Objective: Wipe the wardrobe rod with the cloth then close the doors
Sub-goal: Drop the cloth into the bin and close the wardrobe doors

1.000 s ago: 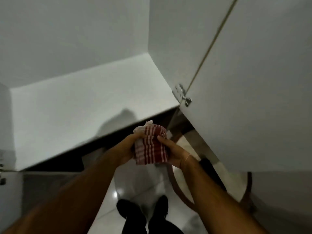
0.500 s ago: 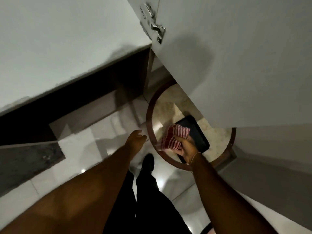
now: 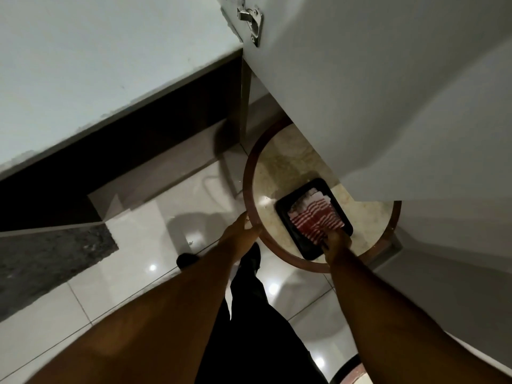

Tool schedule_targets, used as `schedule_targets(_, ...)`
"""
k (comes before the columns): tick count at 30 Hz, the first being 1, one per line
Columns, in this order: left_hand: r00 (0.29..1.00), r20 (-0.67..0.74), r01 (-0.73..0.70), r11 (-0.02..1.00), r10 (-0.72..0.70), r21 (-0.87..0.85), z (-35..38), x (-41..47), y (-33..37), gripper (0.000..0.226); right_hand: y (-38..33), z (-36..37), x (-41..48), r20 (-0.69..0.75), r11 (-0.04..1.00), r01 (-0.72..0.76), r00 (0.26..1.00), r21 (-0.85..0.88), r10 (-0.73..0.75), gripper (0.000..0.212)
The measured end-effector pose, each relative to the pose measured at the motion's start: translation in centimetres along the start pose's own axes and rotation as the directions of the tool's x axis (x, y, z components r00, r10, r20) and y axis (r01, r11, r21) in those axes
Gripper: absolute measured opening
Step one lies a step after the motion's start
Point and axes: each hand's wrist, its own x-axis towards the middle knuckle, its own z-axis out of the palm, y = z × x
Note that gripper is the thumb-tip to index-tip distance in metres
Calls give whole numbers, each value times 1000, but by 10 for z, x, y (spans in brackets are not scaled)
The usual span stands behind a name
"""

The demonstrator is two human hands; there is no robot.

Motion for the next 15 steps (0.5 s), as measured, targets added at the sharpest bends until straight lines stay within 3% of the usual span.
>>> schedule_targets(2, 997, -71, -11, 974, 27, 226, -10, -5, -9, 79, 1, 1, -6, -43, 969, 106, 992, -223, -118, 50)
schedule_targets(4, 977, -174, -40, 901, 127, 432, -21, -15, -16, 79, -3, 14, -25, 50, 889, 215, 976, -404, -213, 55)
schedule_targets(6, 936, -262, -65, 848, 234, 526, -33, -30, -21, 78, -6, 33, -51, 164, 716, 382, 919, -584, -357, 59)
schedule_targets(8, 887, -353, -49, 821, 297, 568, -48, -49, -23, 79, -11, 60, -80, 365, 396, 620, 751, -678, -550, 64)
schedule_targets(10, 841, -428, -21, 810, 332, 586, -70, -66, -18, 81, -26, 95, -109, 576, 52, 760, 534, -648, -619, 68)
schedule_targets(12, 772, -493, -7, 782, 401, 623, -106, -90, -6, 83, -50, 132, -150, 693, -127, 832, 353, -540, -629, 73)
schedule_targets(15, 660, -545, 26, 710, 516, 704, -164, -123, 21, 85, -85, 182, -218, 737, -304, 877, 81, -373, -671, 77)
